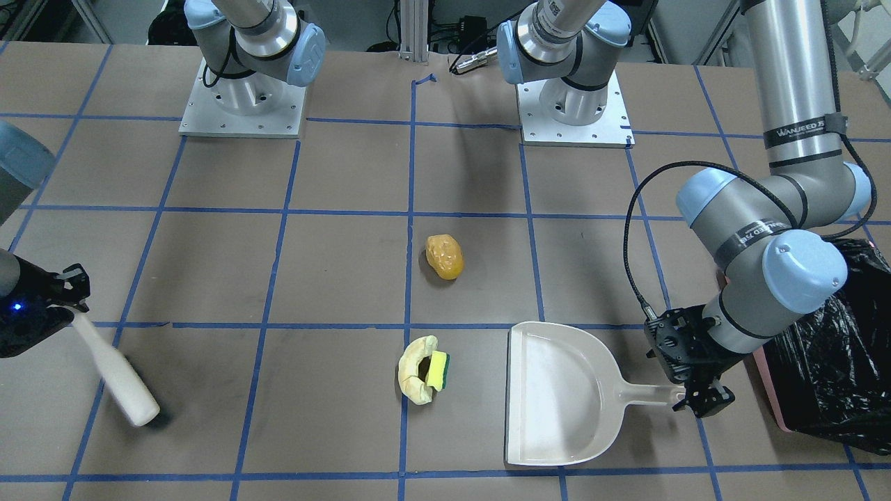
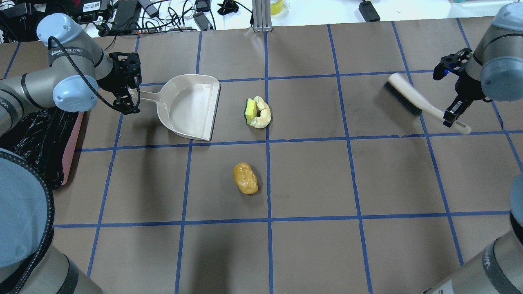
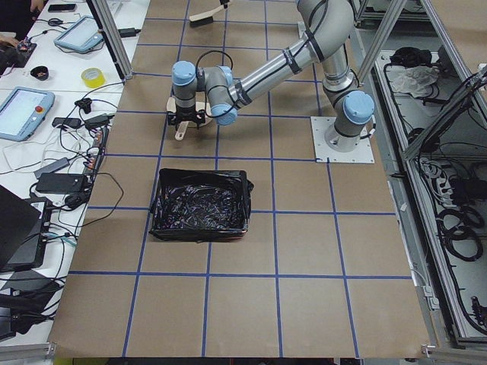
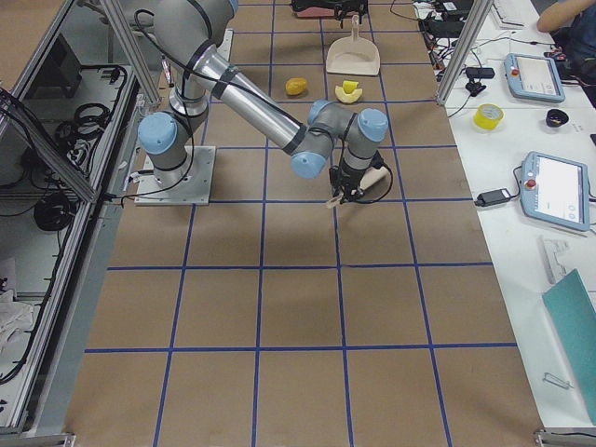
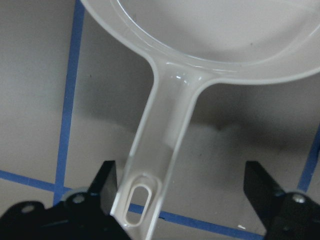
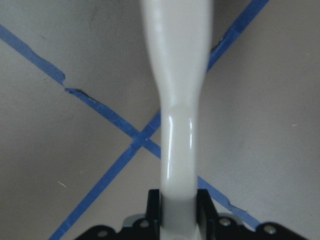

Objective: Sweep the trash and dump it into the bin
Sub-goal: 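Lift the white brush with the right gripper and turn it bristles-down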

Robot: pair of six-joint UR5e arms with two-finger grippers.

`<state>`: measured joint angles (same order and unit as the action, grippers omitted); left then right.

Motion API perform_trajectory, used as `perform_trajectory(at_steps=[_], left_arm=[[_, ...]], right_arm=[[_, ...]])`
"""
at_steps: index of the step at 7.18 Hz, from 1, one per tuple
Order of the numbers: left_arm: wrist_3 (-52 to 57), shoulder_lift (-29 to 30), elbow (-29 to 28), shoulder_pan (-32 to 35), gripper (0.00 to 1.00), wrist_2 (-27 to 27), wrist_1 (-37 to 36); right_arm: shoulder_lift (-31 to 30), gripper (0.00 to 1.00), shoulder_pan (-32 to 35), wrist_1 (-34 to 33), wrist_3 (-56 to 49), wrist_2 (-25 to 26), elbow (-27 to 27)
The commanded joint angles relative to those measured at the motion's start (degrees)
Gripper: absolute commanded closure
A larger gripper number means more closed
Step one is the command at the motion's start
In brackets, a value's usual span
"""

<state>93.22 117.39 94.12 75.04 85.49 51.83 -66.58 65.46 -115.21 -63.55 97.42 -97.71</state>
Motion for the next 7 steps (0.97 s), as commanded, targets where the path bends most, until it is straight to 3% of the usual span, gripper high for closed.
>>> perform_trajectory(at_steps=[1, 3, 5, 6, 7], left_arm=[[1.1, 0.2, -1.6, -0.1, 0.09, 0.1, -0.1], [0.9, 1.4, -1.1, -0.1, 0.11, 0.0, -0.2], [1.7, 2.0, -1.0, -0.1, 0.23, 0.0, -0.3], [1.4, 2.0, -0.9, -0.1, 0.53, 0.0, -0.3], [-1.7, 0.9, -0.4, -0.1, 1.0, -0.1, -0.2]], right_arm=[[-0.1, 0.86, -0.1, -0.2, 0.5, 0.1, 0.2], [-2.0, 0.9, 0.2, 0.2, 7.2, 0.0, 0.9], [-6.1, 0.91, 2.5, 5.7, 18.0, -1.0, 0.2], [-7.9, 0.92, 4.6, 8.8, 22.9, -0.9, 0.1], [-9.0, 0.93, 7.1, 11.1, 28.3, -0.9, 0.1]])
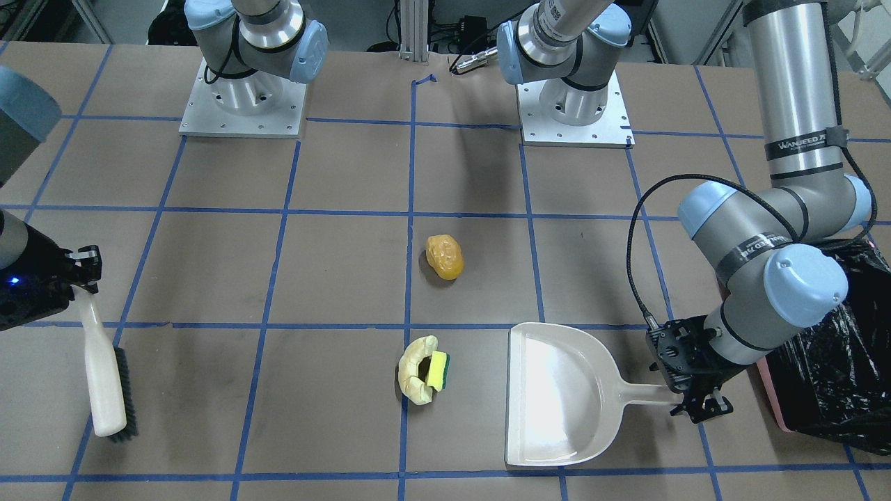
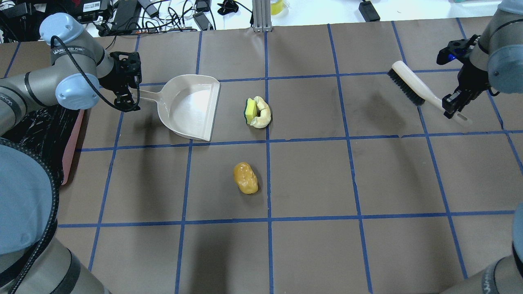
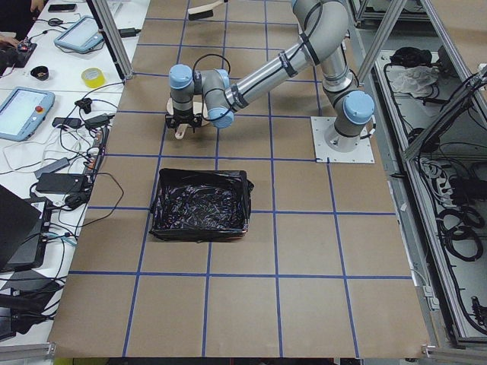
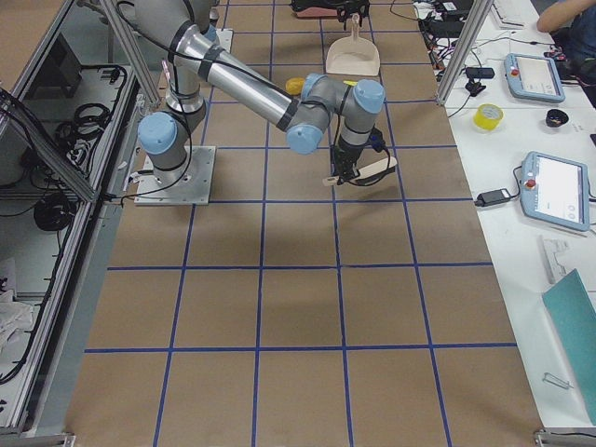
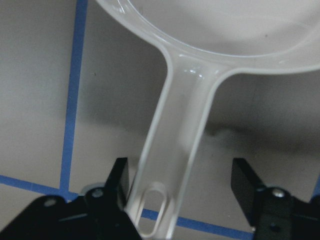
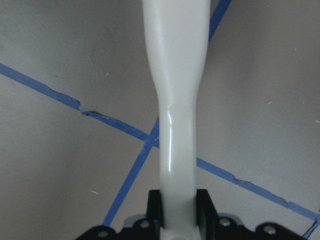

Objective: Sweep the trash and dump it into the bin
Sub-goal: 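Lift the white brush with the right gripper and turn it bristles-down, then move the brush with the right gripper toward the sponge and peel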

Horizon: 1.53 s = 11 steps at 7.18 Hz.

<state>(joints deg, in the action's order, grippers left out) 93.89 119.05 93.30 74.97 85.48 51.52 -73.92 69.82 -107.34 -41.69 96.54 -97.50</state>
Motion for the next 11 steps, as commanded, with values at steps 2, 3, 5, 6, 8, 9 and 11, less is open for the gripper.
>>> perform_trajectory(at_steps=[2, 3, 5, 6, 8, 9, 11], left_arm=[[-2.7, -1.3, 0.6, 0.4, 1.0, -0.2, 0.0], [-3.1, -1.0, 1.0, 0.5, 1.0, -0.1, -0.2], [-1.3, -2.3, 2.6, 1.0, 1.0, -0.2, -0.8], [0.5, -3.5, 3.1, 1.8, 1.0, 0.4, -0.5], [3.6, -4.9, 5.6, 1.9, 1.0, 2.8, -0.5], [3.7, -5.4, 5.8, 1.9, 1.0, 3.2, -0.6], [3.7, -5.4, 5.7, 1.9, 1.0, 3.3, -0.5]], right_arm=[[-3.1, 0.96, 7.6, 7.0, 17.2, 0.0, -0.3], [-4.2, 0.97, 10.0, 7.5, 23.5, 0.0, -0.8], [-4.7, 0.98, 17.5, 7.4, 36.9, -0.3, -2.9], [-4.2, 0.98, 22.8, 7.4, 43.3, -0.2, -3.0], [-3.9, 0.98, 32.0, 7.1, 54.8, -1.1, -2.7], [-3.3, 0.98, 33.5, 7.2, 55.5, -4.3, -2.8], [-1.1, 0.99, 36.7, 6.6, 62.7, -8.2, -2.4]])
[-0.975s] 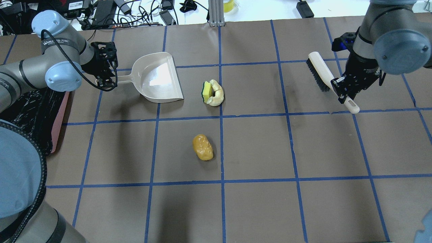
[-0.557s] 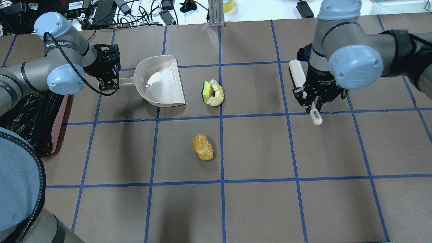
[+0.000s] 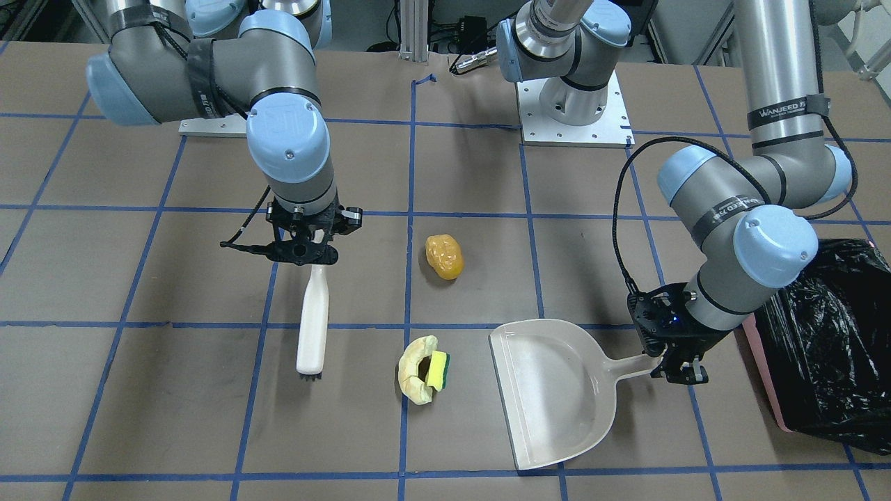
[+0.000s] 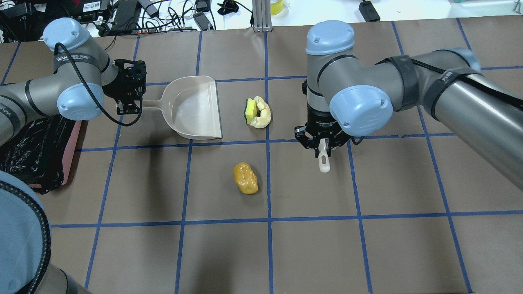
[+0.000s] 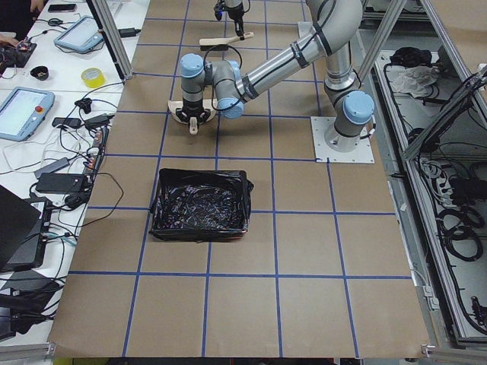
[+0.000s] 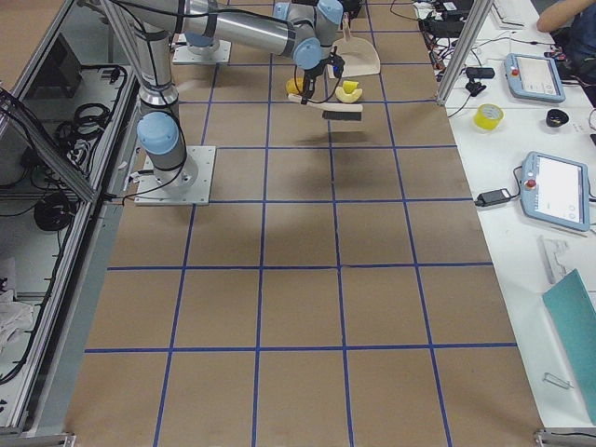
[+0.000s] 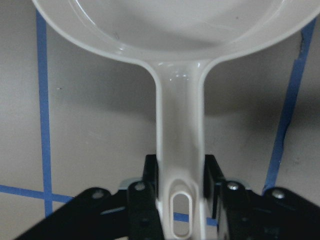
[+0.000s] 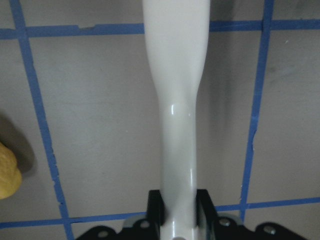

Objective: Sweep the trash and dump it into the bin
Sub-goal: 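Move the brush with the right gripper toward the sponge and peel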

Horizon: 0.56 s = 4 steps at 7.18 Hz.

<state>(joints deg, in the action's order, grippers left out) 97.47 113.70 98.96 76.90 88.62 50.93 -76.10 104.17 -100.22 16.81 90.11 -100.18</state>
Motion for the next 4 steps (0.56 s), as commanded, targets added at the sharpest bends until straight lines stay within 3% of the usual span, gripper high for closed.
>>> perform_trajectory(at_steps=[1, 3, 4], left_arm=[[-0.1, 0.1, 0.1, 0.0, 1.0, 0.1, 0.0], [-0.3, 0.0, 0.0, 0.0, 1.0, 0.0, 0.0], [-0.3, 0.0, 0.0, 0.0, 1.0, -0.1, 0.0]], right_arm=[[2.9, 0.99, 3.7, -0.9, 8.7, -4.2, 0.5], [6.1, 0.99, 6.2, -6.5, 13.1, -6.3, 2.0], [8.3, 0.99, 6.7, -9.6, 16.0, -10.4, 3.7]])
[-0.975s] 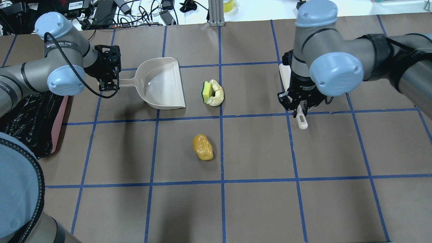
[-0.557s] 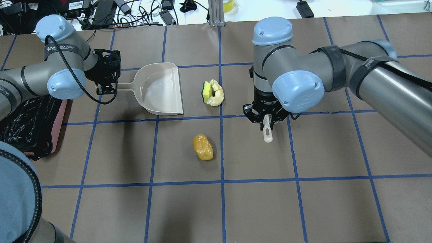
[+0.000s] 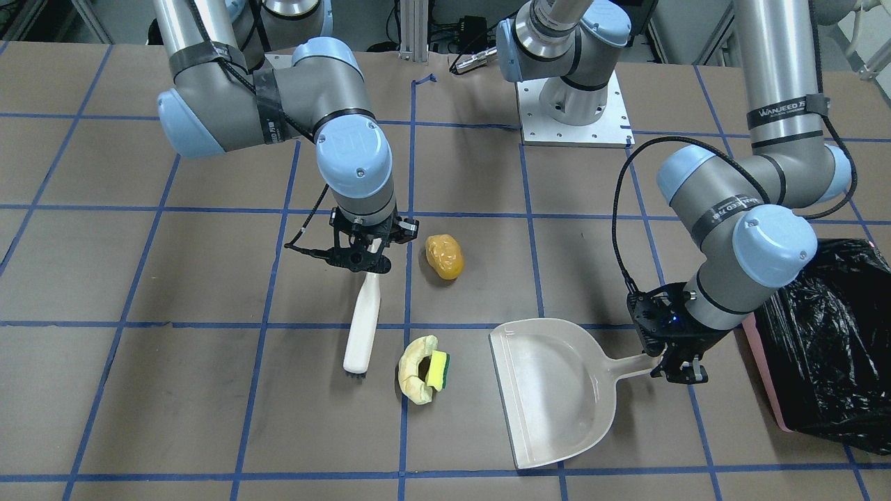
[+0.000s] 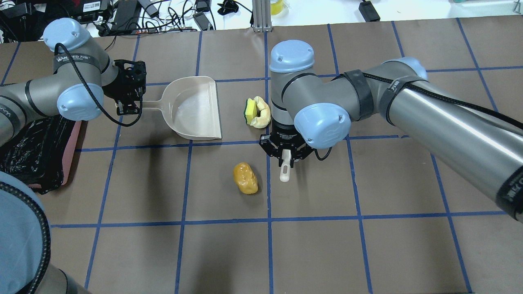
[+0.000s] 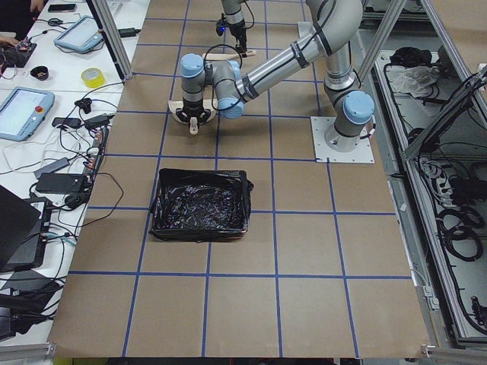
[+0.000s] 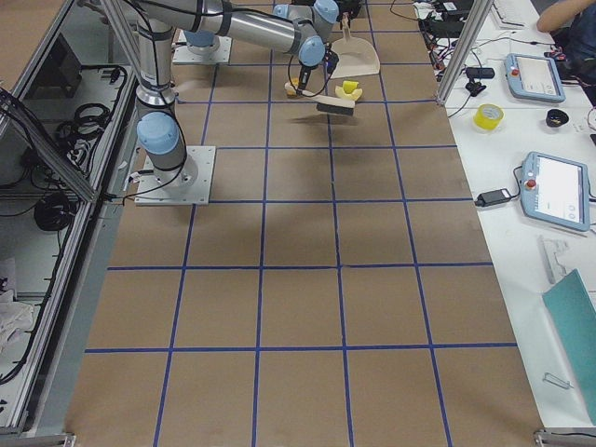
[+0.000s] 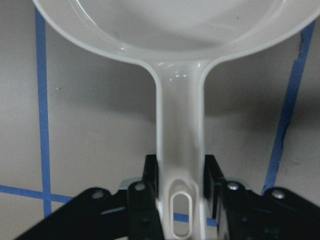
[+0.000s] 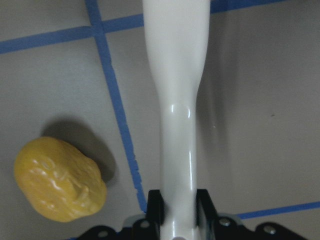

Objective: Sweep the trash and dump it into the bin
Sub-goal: 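Move the brush with the right gripper toward the sponge and peel, then sweep the sponge and peel into the dustpan with the right gripper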

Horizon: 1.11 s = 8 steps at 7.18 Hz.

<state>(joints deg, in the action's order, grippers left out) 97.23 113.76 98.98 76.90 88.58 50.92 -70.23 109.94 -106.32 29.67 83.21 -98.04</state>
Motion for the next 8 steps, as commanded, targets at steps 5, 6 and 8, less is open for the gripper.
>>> perform_trajectory(at_steps=[5, 6, 8], left_arm=[[0.2, 0.1, 0.0, 0.0, 1.0, -0.4, -0.2], [0.3, 0.1, -0.1, 0.0, 1.0, -0.5, -0.2], [0.0, 0.1, -0.4, 0.0, 1.0, -0.6, -0.4]], right_arm=[[12.1, 0.99, 3.9, -8.4, 7.1, -10.9, 11.2], [14.9, 0.99, 5.6, -9.2, 8.8, -13.4, 15.7], [20.9, 0.99, 7.9, -9.3, 9.2, -20.7, 25.0]])
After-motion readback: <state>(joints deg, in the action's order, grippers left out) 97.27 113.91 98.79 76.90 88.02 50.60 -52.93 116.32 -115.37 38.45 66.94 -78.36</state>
